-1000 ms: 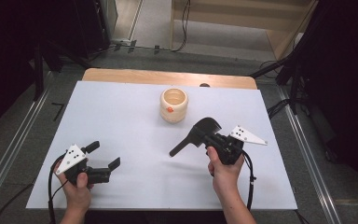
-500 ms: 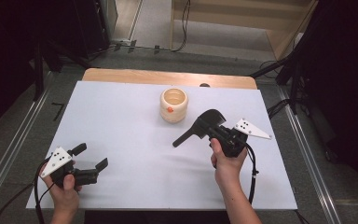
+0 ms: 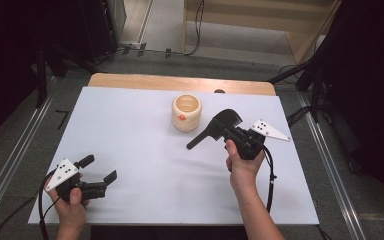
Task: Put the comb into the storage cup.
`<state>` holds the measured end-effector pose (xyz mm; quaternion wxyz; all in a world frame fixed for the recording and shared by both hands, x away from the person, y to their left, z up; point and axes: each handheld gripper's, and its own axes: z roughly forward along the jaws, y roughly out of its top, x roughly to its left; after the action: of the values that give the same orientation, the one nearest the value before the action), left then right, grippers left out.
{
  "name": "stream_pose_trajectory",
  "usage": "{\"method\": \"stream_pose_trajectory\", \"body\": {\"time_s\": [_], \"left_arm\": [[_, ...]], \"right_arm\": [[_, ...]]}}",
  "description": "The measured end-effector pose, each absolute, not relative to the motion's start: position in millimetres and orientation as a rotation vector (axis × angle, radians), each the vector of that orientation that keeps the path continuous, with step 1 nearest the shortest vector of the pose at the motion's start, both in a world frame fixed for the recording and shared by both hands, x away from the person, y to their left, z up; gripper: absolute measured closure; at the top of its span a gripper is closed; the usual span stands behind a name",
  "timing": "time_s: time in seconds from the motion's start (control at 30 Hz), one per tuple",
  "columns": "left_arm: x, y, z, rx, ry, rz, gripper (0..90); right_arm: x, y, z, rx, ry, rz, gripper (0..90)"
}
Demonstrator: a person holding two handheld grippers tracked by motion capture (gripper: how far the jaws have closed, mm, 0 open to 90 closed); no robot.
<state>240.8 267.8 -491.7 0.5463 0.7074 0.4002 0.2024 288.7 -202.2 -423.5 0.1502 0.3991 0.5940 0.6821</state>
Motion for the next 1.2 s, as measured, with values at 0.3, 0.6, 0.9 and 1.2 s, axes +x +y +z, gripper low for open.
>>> {"method": "stream_pose_trajectory", "body": {"time_s": [0.3,0.6,0.9,1.2], "left_arm": [[240.7,267.2,-491.8,1.679,0.954,0.482,0.0],[240.4,267.1,-491.8,1.677,0.956,0.486,0.0],[239.9,267.6,-491.5,1.677,0.957,0.492,0.0],[239.9,268.1,-491.5,1.675,0.960,0.491,0.0]], "right_arm": [[300.1,-204.5,-418.7,1.156,1.678,1.952,82.5],[307.9,-206.7,-413.9,1.157,1.656,1.952,82.5],[316.4,-204.5,-407.8,1.144,1.654,1.945,82.5],[326.9,-203.6,-401.1,1.144,1.644,1.935,82.5]]}}
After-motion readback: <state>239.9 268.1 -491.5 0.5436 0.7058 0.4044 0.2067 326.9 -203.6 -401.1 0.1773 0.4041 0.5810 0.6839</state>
